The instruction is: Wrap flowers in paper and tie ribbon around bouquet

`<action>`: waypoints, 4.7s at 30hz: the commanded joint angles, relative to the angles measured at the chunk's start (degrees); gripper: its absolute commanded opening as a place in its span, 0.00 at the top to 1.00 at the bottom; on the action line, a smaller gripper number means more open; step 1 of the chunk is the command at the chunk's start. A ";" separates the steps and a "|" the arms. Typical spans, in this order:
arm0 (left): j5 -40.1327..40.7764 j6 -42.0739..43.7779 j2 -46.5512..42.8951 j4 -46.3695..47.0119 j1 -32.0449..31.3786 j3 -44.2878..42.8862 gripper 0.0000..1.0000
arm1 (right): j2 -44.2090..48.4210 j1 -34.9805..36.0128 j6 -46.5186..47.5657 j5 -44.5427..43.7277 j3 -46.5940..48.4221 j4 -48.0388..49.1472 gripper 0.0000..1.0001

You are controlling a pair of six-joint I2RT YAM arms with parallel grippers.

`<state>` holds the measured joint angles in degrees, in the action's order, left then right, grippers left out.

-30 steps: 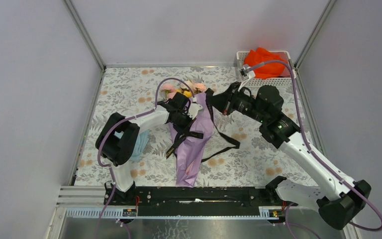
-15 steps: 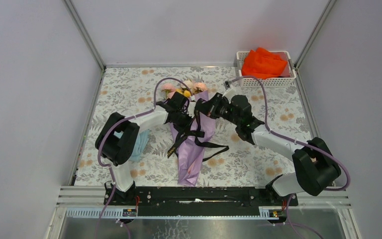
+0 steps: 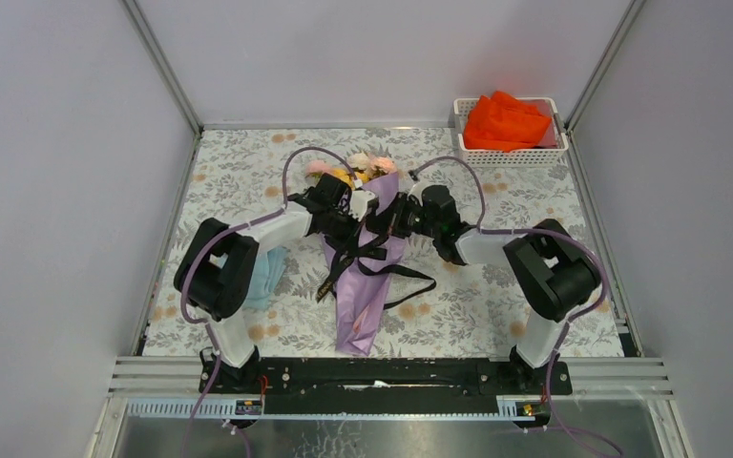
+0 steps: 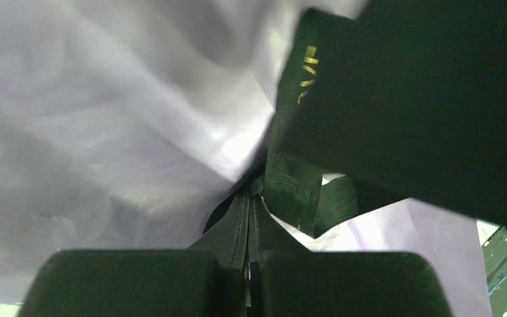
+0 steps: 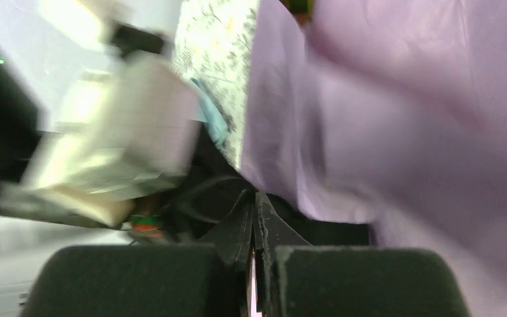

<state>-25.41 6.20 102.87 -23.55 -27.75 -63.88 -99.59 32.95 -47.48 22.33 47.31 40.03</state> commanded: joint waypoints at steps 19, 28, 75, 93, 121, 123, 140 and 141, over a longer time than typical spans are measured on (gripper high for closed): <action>-17.08 27.15 -19.10 -32.01 -5.52 -16.79 1.00 | -19.46 0.18 16.65 19.49 28.42 -15.68 1.00; -10.77 26.74 -15.68 -27.77 -5.48 -18.75 1.00 | -21.89 0.14 21.92 20.08 32.73 -22.86 1.00; -9.23 15.51 3.85 2.13 8.02 -17.57 1.00 | -11.63 -3.07 15.90 24.61 20.79 -19.08 0.72; 5.25 28.01 -5.39 -3.54 7.70 -21.96 0.26 | -13.28 -5.39 9.04 22.28 19.30 -18.47 1.00; -16.20 54.05 -2.09 2.26 1.29 -2.97 0.03 | -14.02 -5.35 5.30 17.44 22.00 -23.02 1.00; -16.14 52.77 -0.77 3.00 1.31 -3.82 0.03 | -13.76 -5.36 5.36 16.96 22.12 -23.09 1.00; -10.26 49.15 -0.88 8.10 1.34 0.39 0.61 | -12.16 -5.52 5.78 14.46 22.83 -24.63 0.89; -9.89 48.91 -0.90 8.08 1.41 0.49 0.67 | -12.06 -5.65 6.26 14.15 23.12 -25.42 0.85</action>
<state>-36.10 55.07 102.80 -16.32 -26.37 -64.79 -114.08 27.57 -42.13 38.46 66.98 14.63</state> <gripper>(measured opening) 0.413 0.093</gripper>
